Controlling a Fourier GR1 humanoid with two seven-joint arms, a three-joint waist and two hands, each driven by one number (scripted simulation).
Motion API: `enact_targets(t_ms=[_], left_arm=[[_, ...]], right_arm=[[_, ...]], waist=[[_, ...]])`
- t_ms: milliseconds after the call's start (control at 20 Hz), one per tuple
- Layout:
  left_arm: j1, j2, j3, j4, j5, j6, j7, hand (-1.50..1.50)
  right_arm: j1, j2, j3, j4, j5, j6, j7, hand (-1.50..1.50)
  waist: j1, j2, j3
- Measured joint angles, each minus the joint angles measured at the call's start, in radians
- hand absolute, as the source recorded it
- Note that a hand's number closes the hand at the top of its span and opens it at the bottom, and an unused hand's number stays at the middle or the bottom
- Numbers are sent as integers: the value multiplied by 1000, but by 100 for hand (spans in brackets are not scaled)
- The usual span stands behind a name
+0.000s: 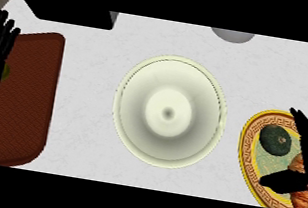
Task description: Pick the squash from the plate and place it in the bowl
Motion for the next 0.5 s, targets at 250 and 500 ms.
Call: enact_targets(t_ms=[250, 500], left_arm=[[-12, -9, 17, -6, -15, -11, 19, 0], [-5, -9, 37, -34, -15, -31, 43, 0]], right_arm=[[-4, 32, -1, 27, 38, 15, -20, -150], [-10, 49, -16, 130, 77, -14, -89, -150]], waist=[[0, 0, 0], [1, 0, 0]])
